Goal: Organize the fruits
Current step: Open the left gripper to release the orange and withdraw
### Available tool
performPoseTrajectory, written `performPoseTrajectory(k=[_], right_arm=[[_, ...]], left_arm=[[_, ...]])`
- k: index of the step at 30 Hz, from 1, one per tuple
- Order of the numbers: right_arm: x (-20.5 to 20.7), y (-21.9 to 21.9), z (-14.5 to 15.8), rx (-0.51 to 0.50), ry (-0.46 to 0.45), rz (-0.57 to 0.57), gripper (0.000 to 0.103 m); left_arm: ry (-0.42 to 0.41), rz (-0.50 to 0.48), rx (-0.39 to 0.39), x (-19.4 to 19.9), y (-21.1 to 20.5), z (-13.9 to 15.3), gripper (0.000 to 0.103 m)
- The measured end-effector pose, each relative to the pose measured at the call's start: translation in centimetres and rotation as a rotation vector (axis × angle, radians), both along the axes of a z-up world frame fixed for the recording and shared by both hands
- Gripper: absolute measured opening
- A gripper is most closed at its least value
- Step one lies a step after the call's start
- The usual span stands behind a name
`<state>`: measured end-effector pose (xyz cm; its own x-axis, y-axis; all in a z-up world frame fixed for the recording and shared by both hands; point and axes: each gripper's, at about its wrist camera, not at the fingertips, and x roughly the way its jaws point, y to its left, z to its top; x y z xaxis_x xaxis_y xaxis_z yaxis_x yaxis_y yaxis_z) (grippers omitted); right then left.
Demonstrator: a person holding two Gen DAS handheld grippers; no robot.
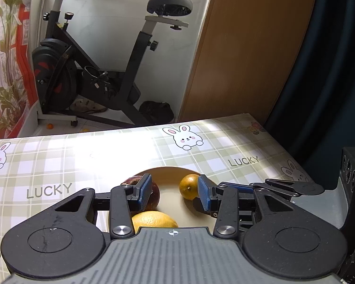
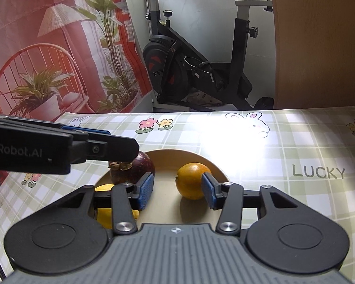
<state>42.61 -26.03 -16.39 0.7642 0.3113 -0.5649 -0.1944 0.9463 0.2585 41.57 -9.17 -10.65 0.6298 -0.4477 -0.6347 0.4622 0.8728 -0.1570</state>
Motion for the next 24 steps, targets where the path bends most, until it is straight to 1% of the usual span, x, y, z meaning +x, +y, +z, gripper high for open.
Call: performPoseTrajectory(k=[4, 7, 13, 18, 24], right_arm=[[-2.9, 0.2, 1.3, 0.021, -0.032, -0.01, 0.048], [-4.9, 0.5, 2.0, 0.038, -0.049, -0.016, 0.048], [-7.9, 1.4, 2.1, 0.061, -0.047, -0.014, 0.048], [-9.6, 2.6, 1.6, 0.065, -0.026, 0.012, 0.048], [-10.4, 4.5, 1.2, 0.041, -0.01, 0.066, 0.048]], left_arm=[[-0.035, 0.023, -0.005, -3.0, 1.7, 1.0, 0.045], [-0.044, 0.043, -0.012, -4.9, 3.0, 1.3, 0.045], [-0.049, 0.095, -0.034, -7.7, 5.5, 1.4, 0.045], [-0.039, 0.137, -0.037, -8.6, 7.5, 0.8, 0.045], [-0.041, 0.183, -0.031, -8.9, 9.7, 0.8, 0.045]])
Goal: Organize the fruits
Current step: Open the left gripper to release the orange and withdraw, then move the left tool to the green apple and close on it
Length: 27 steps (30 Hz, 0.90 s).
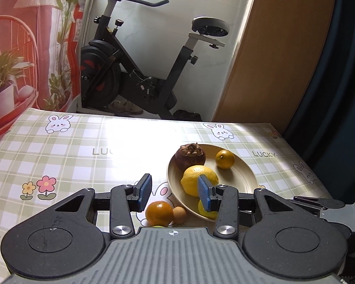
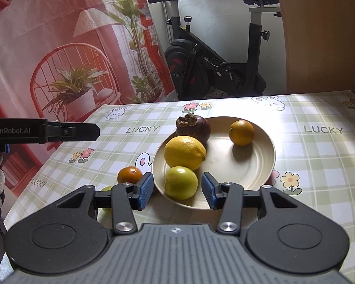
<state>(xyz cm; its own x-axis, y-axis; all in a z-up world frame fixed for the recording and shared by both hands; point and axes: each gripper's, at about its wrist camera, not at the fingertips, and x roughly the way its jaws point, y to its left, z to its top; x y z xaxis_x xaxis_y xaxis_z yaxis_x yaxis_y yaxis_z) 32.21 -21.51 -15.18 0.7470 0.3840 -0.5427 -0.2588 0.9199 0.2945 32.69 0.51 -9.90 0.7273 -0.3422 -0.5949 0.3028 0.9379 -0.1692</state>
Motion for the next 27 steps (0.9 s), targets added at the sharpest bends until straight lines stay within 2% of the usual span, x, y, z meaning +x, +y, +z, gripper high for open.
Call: performPoseTrajectory(k=[9, 15, 19, 27], right_arm=[[0.0, 3.0, -1.1, -0.048, 0.034, 0.087, 0.048], [0.2, 6.0, -2.5, -0.105, 0.076, 0.195, 0.048], [0.2, 7.8, -3.4, -0.138, 0.102, 0.257, 0.043], [0.7, 8.5, -3.7, -0.148, 0.109, 0.269, 0.042]], left_arm=[[0.039, 0.045, -0.01, 0.0, 2.0, -1.5, 0.045], [0.048, 0.049, -0.023, 0.2, 2.7, -2.3, 0.045], [0.065, 0.057, -0.031, 0.4, 3.1, -2.9, 0.045], [0.129, 0.063, -0.083, 0.8, 3.9, -4.4, 0.044]])
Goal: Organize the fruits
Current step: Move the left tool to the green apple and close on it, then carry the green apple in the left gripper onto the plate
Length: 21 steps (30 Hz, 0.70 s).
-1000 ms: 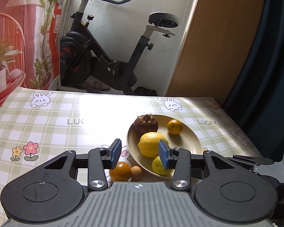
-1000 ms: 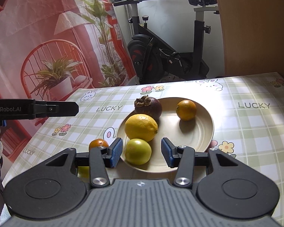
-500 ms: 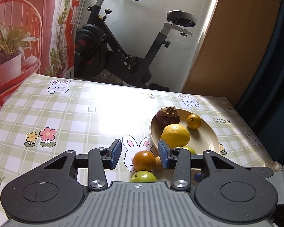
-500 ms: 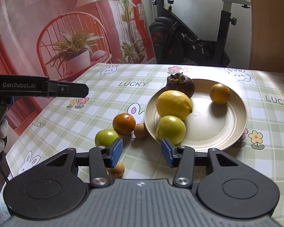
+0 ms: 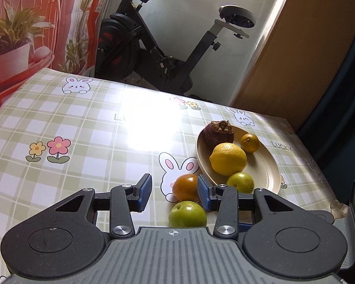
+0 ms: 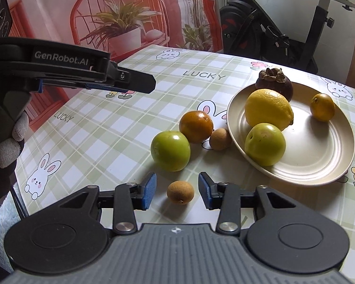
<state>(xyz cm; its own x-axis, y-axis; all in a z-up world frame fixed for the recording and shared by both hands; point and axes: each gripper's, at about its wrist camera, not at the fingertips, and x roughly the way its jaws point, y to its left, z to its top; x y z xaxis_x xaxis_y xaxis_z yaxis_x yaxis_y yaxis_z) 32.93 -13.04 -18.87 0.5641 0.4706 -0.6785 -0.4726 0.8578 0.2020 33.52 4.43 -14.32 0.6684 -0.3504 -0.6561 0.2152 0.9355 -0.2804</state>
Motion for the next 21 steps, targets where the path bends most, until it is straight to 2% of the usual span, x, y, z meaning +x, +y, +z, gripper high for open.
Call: performPoseTrajectory(k=[11, 21], right_arm=[[2.2, 2.0, -0.2, -0.034, -0.033, 0.054, 0.043], [3.2, 2.8, -1.0, -0.02, -0.019, 0.075, 0.046]], left_arm=[[0.138, -0.036, -0.115, 0.7, -0.2, -3.3, 0.044], [0.182, -0.027, -0.134, 1.5, -0.2, -5.1, 0.045]])
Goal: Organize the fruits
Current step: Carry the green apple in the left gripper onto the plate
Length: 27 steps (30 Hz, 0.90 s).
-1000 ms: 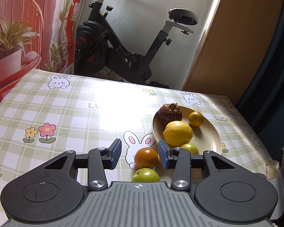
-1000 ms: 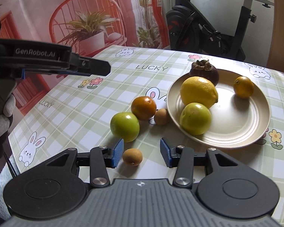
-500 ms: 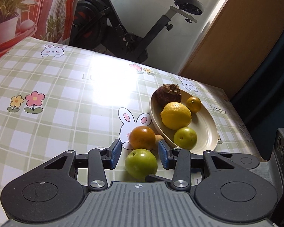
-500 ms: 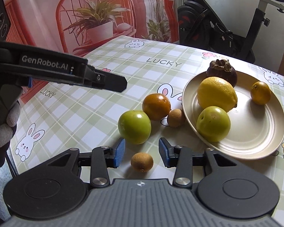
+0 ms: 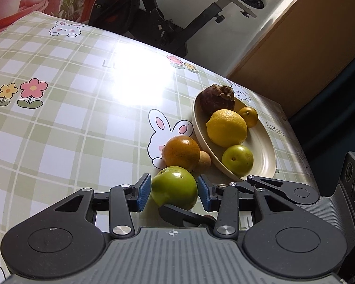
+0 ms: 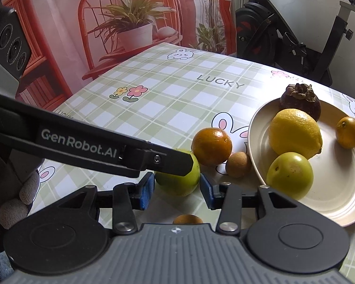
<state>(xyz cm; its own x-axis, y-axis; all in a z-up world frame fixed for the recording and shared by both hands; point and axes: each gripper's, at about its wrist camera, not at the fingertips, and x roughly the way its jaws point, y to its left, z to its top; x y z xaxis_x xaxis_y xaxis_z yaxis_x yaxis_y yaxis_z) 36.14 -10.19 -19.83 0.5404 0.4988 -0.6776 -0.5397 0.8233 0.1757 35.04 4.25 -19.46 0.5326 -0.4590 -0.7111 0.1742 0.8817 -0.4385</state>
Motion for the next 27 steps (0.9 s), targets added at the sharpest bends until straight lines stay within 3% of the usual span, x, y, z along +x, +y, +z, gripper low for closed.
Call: performPoseTrajectory(k=[9, 16, 27], right_arm=[[0.8, 0.1, -0.6, 0.014, 0.021, -0.003, 0.048], [0.5, -0.3, -0.8, 0.04, 0.036, -0.023, 0.048], [-0.9, -2.3, 1.7, 0.107, -0.032, -0.079, 0.048]], left_arm=[[0.012, -0.016, -0.007, 0.5, -0.4, -0.6, 0.049], [-0.007, -0.052, 0.033, 0.0, -1.6, -0.5, 0.049], [-0.14, -0.116, 0.108, -0.5, -3.8, 3.8, 0.049]])
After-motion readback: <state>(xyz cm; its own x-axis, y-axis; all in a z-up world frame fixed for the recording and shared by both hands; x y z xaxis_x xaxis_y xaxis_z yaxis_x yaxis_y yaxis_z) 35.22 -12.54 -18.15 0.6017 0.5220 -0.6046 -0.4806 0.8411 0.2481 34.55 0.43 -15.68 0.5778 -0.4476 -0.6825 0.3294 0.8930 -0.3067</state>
